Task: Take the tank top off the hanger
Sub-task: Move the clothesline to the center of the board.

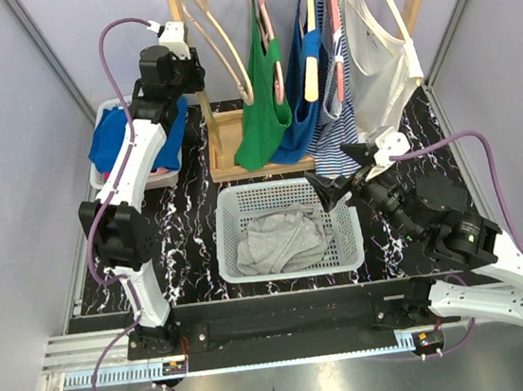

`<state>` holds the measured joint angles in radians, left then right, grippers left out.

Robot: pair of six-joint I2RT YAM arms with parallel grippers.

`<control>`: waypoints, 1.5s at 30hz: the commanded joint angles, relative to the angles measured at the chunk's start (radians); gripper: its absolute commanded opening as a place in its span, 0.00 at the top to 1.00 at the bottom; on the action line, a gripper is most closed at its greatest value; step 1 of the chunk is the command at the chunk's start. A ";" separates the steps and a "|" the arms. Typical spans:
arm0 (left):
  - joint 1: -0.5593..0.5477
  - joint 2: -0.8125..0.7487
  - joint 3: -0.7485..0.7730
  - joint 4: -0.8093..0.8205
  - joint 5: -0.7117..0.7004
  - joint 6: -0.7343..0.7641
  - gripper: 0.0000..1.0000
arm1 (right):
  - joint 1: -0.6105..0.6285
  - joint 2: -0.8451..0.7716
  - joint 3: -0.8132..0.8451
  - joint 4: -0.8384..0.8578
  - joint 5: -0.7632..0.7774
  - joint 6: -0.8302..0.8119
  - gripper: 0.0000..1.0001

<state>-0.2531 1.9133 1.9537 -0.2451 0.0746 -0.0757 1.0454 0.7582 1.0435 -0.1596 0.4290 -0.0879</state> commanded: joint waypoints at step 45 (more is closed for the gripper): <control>-0.095 -0.310 -0.274 -0.178 0.278 0.238 1.00 | 0.001 -0.014 -0.008 0.084 0.070 -0.015 0.00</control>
<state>-0.3244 1.6485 1.6989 -0.3515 -0.0185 0.0845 1.0454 0.7410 1.0332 -0.1238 0.4797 -0.0925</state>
